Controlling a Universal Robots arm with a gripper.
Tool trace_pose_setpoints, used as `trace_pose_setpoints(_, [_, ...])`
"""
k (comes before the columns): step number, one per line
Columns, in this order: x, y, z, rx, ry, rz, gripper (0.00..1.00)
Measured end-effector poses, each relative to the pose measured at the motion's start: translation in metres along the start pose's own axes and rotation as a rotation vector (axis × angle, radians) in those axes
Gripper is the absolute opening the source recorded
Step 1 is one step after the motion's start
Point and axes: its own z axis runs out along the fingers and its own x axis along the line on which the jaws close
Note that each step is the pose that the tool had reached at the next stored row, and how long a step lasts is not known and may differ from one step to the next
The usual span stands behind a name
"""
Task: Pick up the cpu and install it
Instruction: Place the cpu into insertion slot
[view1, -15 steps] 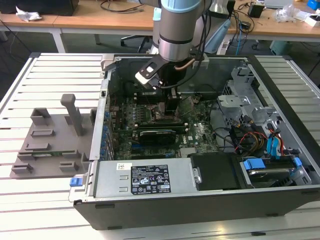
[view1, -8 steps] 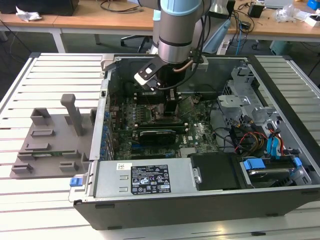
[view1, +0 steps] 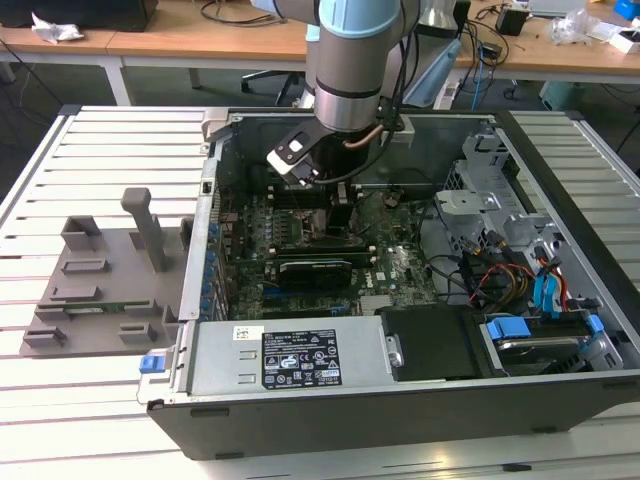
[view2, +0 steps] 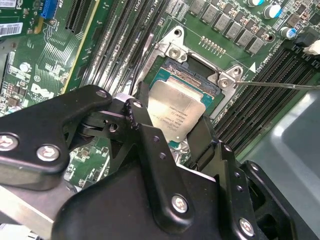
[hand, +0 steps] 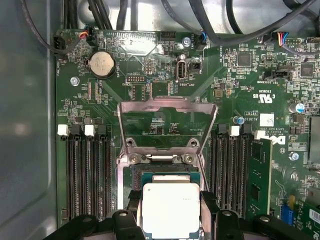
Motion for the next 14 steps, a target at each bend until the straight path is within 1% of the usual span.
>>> trace_pose_setpoints(14, [0.0003, 0.0000, 0.0025, -0.0001, 0.0002, 0.000, 0.55])
